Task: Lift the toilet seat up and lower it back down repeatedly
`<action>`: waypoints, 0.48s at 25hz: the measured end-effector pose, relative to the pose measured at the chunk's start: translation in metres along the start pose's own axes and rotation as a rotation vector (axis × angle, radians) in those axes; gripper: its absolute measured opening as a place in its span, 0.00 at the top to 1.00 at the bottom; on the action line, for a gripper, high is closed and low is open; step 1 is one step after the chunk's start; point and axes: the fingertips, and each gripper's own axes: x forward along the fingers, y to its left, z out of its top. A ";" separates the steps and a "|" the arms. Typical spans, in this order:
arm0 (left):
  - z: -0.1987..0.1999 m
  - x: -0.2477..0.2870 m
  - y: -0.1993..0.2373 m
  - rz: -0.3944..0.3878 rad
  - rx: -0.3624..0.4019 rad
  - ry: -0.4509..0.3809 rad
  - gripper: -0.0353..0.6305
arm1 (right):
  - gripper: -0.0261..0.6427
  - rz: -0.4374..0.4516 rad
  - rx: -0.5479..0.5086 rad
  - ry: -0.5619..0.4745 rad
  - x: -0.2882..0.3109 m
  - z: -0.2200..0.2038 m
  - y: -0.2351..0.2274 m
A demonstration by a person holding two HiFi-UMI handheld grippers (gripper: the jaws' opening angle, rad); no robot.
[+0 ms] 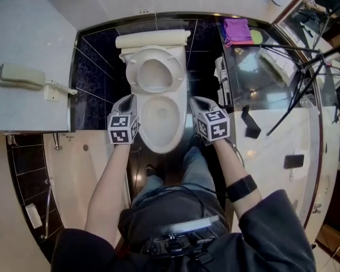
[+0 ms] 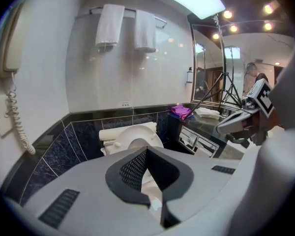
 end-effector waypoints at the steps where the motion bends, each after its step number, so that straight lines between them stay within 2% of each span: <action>1: 0.002 -0.013 -0.001 -0.009 -0.001 -0.009 0.95 | 0.94 -0.008 -0.005 -0.003 -0.007 0.000 0.003; 12: -0.020 -0.118 0.004 -0.051 -0.033 -0.071 0.95 | 0.94 -0.095 -0.054 -0.028 -0.066 -0.010 0.052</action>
